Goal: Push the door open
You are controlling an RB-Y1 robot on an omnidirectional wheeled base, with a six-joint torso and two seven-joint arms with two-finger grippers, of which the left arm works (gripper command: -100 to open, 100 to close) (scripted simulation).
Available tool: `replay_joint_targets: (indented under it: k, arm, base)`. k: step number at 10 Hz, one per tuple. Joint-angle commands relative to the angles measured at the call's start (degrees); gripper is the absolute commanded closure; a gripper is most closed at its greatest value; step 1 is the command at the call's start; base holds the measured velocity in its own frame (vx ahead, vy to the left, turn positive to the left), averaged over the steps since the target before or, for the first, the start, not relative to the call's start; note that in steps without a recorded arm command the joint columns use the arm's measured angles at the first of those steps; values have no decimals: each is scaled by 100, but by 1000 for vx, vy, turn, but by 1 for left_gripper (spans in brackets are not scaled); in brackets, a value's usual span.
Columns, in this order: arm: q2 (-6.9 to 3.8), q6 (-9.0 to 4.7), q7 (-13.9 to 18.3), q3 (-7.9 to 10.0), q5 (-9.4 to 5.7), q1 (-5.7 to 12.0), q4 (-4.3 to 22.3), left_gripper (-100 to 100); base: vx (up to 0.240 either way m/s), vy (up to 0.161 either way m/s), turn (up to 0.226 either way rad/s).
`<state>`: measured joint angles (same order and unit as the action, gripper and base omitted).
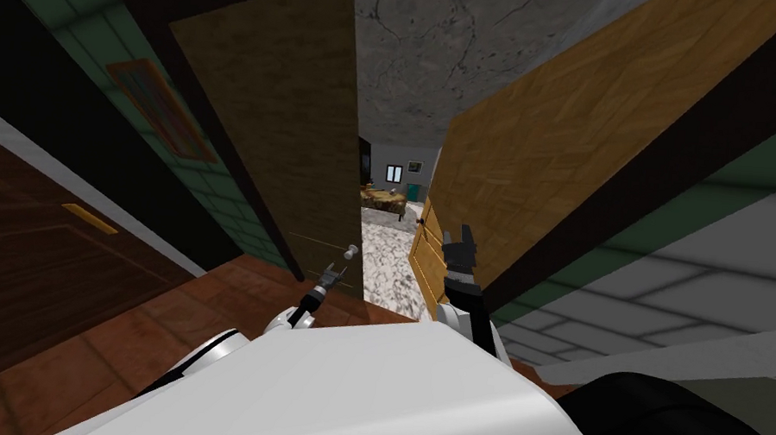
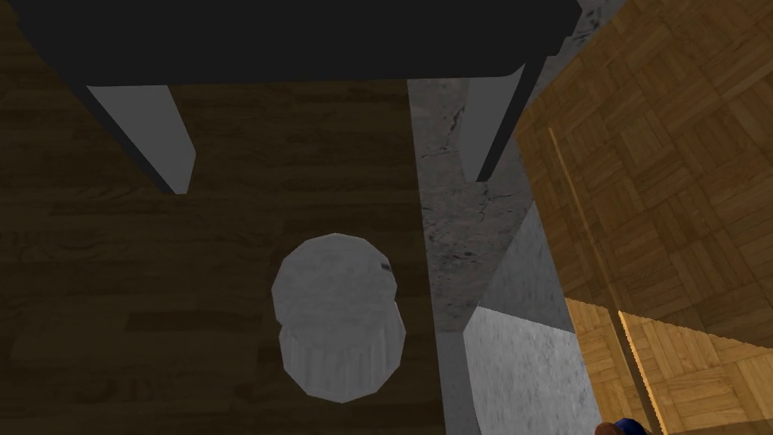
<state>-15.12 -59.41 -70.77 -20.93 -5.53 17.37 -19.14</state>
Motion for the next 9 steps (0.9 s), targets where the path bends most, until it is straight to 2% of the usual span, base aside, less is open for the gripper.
replay_joint_targets:
  k: [1, 4, 6, 7, 9]
  arm:
    - [21, 17, -29, 23, -14, 9, 13, -100]
    - [53, 48, -72, 59, -37, 22, 27, -100]
    - [58, 42, -75, 63, -40, 30, 41, -100]
    - [58, 42, -75, 63, -40, 30, 41, 100]
    - [58, 42, -75, 63, -40, 30, 41, 100]
  base:
    - [189, -53, -36]
    - [203, -41, -32]
    - [123, -21, -14]
    - [-10, 0, 0]
    - [-19, 3, -14]
